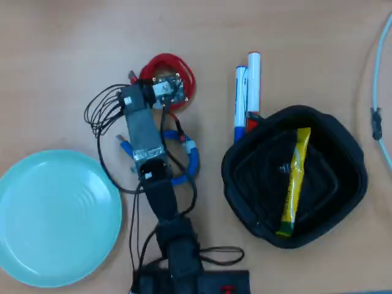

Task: Put a black charging cable in a black bowl and put a red charging cable in a green bowl

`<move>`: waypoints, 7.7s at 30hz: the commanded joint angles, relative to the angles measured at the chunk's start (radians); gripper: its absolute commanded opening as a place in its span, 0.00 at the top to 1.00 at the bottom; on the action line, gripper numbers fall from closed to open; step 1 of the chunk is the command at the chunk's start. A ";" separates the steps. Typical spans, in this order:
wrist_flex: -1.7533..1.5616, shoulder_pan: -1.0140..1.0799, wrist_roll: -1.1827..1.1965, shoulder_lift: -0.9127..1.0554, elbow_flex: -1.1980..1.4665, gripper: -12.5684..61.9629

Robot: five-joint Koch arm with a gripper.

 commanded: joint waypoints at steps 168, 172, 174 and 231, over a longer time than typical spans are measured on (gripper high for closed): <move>0.359 -0.552 -0.267 0.563 -0.322 0.93; 0.359 -0.733 -0.252 0.555 -0.319 0.93; 0.357 -0.851 -0.252 0.540 -0.319 0.93; 0.293 -0.167 -0.634 0.383 -0.350 0.41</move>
